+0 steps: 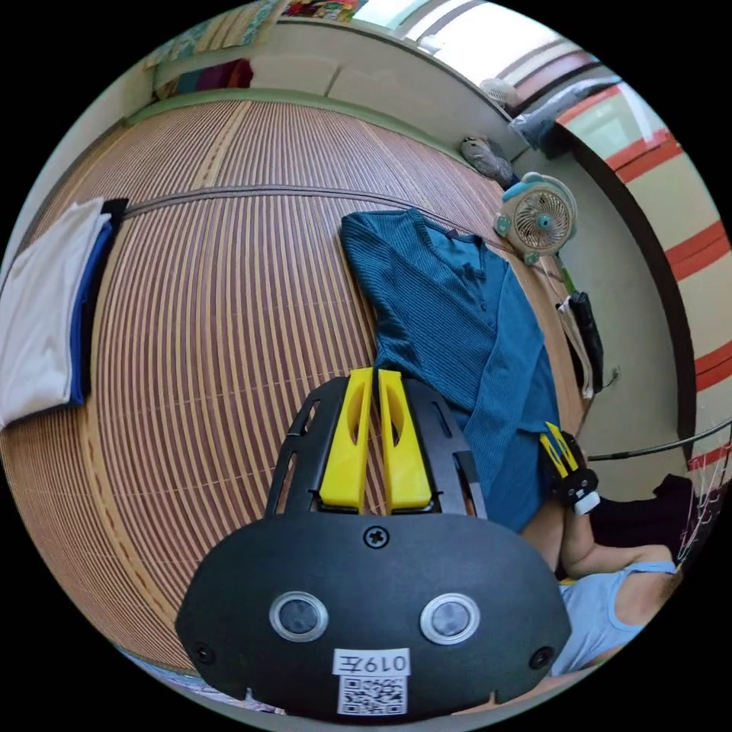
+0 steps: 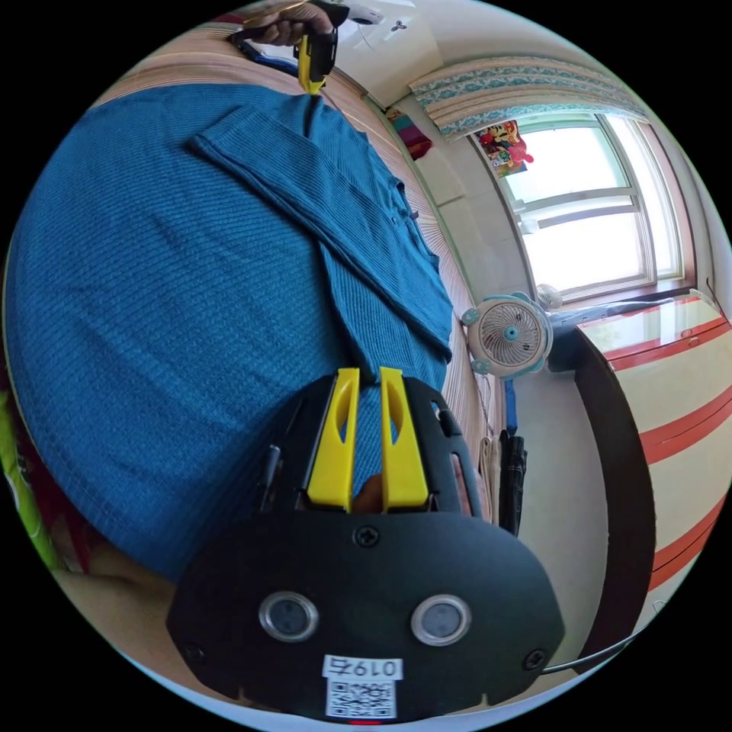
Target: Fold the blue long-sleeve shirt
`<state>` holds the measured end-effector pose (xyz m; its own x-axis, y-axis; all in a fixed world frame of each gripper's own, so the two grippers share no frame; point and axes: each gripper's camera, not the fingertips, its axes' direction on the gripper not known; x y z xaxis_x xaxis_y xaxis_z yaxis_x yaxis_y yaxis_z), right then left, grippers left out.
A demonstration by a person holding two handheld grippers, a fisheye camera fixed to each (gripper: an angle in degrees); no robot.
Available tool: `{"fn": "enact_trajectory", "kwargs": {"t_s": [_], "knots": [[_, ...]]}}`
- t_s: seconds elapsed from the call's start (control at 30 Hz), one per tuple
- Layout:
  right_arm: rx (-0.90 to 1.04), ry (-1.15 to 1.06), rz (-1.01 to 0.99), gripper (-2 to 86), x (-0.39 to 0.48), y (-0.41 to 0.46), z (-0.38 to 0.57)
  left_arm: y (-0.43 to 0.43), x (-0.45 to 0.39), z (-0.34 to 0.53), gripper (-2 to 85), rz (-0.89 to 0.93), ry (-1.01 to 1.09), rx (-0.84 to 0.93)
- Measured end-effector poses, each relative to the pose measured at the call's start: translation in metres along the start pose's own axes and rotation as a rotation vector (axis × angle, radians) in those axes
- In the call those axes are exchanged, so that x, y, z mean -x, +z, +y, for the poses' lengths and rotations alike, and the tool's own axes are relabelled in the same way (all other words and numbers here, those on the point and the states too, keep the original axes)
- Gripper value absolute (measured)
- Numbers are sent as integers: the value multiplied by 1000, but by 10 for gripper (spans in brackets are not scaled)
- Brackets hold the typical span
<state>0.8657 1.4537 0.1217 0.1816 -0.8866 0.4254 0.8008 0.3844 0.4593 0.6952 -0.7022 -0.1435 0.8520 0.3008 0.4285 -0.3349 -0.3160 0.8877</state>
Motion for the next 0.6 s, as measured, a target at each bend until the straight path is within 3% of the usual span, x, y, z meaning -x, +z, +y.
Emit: {"fn": "enact_trajectory", "kwargs": {"t_s": [0.17,0.4,0.6], "knots": [[-1,2,1,54,-5,-2,4,-16,31,0,9,3,-82,-57],[-29,67,-10,60,-28,-15,18,-30,11,-25,9,-6,-27,-184],[-9,83,25,60,-37,-14,23,-10,8,-66,11,-139,-118,-197]]}}
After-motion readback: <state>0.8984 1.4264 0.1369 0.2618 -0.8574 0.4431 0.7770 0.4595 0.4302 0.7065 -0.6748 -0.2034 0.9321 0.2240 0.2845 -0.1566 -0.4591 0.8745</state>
